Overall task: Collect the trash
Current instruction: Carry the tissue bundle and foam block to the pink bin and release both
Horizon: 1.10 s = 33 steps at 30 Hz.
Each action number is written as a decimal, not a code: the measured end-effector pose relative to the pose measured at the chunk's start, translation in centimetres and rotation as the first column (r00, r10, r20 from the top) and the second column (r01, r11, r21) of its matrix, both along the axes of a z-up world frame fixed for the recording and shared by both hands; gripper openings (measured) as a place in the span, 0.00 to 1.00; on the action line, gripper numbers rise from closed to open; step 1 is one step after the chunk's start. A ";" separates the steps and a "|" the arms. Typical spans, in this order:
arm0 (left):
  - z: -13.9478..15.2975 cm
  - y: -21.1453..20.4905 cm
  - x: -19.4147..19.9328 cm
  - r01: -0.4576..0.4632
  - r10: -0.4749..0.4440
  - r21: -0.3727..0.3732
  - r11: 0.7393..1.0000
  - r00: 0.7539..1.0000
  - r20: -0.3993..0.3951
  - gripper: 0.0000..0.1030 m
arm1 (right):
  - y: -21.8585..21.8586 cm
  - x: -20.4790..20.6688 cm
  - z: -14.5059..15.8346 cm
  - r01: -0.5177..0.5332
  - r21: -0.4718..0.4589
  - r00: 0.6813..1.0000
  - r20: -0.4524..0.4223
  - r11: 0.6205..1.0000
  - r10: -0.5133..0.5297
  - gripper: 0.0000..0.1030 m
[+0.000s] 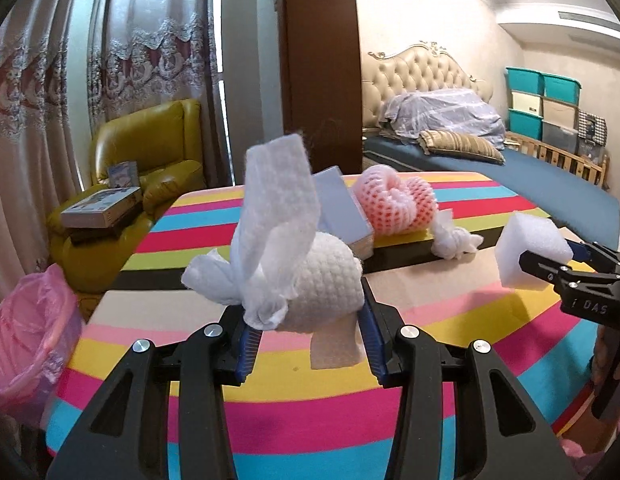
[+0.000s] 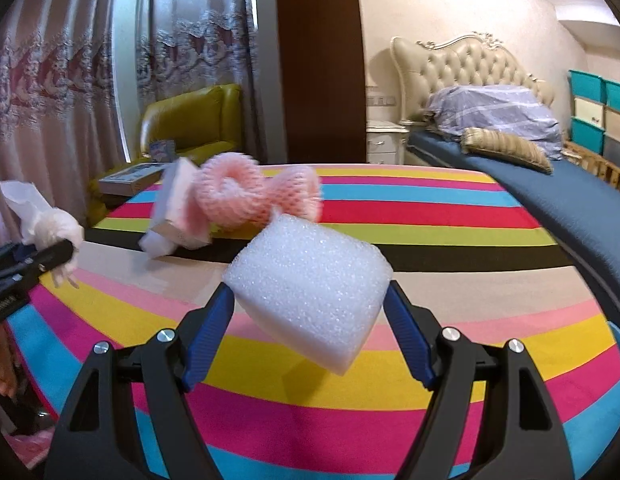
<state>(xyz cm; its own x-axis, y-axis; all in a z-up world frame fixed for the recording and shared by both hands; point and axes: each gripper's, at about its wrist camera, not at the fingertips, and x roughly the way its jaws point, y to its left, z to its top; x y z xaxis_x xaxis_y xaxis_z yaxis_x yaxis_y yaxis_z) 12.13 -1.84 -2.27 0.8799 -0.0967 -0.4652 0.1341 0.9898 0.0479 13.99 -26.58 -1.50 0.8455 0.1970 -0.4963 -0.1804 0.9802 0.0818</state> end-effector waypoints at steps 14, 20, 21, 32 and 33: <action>0.7 6.0 -2.6 -0.127 0.125 0.037 0.991 0.990 0.061 0.41 | 11.6 -1.3 2.8 -0.256 -0.140 0.963 0.050 0.956 0.265 0.72; 0.5 7.8 -3.6 -0.157 0.153 0.049 0.986 0.986 0.065 0.41 | 13.5 -1.3 2.8 -0.283 -0.138 0.955 0.052 0.949 0.292 0.72; 0.4 8.1 -3.8 -0.163 0.159 0.056 0.985 0.985 0.072 0.41 | 13.7 -1.3 2.6 -0.287 -0.139 0.954 0.050 0.948 0.296 0.72; 0.0 9.9 -4.2 -0.200 0.196 0.064 0.978 0.978 0.063 0.41 | 15.8 -0.8 2.2 -0.339 -0.151 0.938 0.028 0.929 0.346 0.72; 0.0 10.1 -4.2 -0.204 0.200 0.063 0.977 0.978 0.063 0.41 | 16.0 -0.6 2.2 -0.341 -0.151 0.937 0.028 0.928 0.348 0.72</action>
<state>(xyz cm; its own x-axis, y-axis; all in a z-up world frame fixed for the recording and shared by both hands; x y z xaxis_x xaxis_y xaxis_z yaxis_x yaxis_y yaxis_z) 7.90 8.28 -2.22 0.9030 0.1159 -0.4137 -0.0729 0.9903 0.1181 13.36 -10.61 0.72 0.7640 0.4119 -0.4967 -0.5093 0.8576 -0.0721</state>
